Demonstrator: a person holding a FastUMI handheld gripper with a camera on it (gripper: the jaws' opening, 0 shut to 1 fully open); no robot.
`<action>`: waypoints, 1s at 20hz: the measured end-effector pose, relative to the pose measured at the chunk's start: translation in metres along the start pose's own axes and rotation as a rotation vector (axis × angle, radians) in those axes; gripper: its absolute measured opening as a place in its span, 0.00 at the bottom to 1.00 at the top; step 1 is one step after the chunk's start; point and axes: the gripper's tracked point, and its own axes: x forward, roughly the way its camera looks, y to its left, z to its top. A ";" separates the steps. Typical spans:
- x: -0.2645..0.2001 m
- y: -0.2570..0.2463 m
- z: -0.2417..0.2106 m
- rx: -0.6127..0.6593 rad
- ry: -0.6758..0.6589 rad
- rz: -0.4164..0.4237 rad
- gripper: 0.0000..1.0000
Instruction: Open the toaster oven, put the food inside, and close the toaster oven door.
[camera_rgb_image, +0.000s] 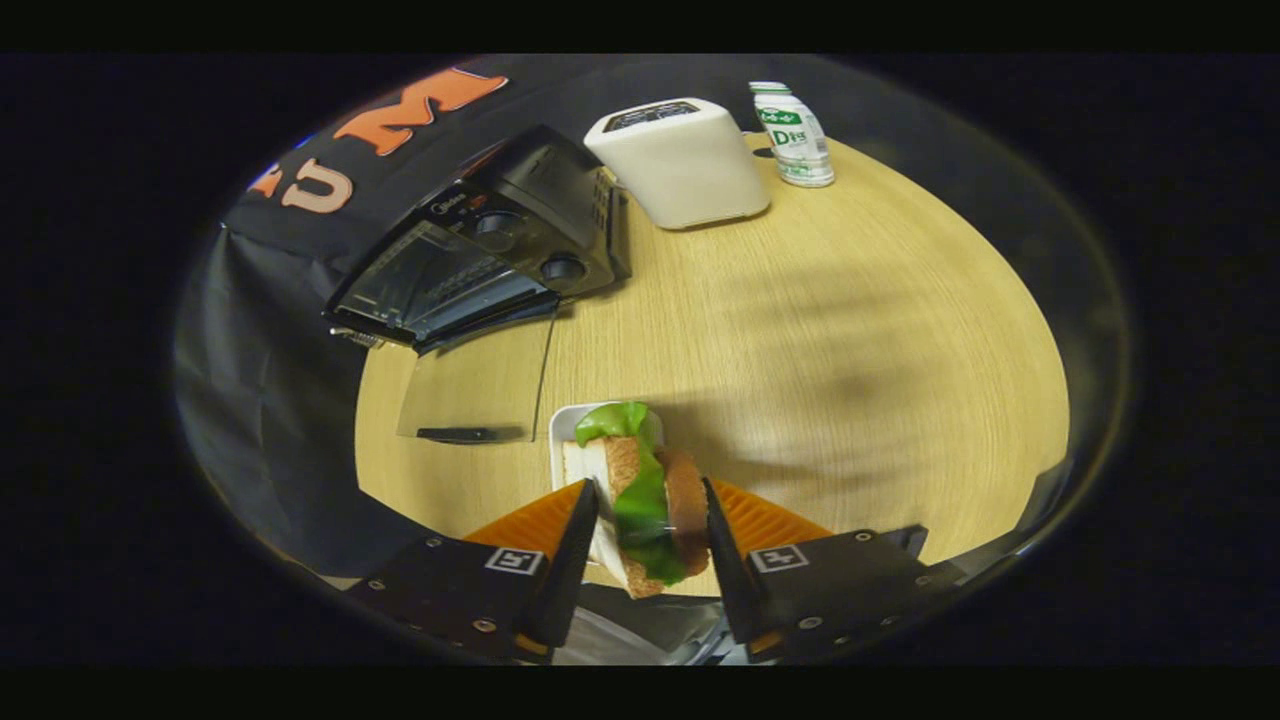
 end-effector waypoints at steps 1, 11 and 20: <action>-0.003 0.005 0.004 0.014 -0.014 0.025 0.50; -0.031 0.028 0.024 0.056 -0.110 0.065 0.28; -0.035 0.094 0.067 0.319 -0.352 0.289 0.28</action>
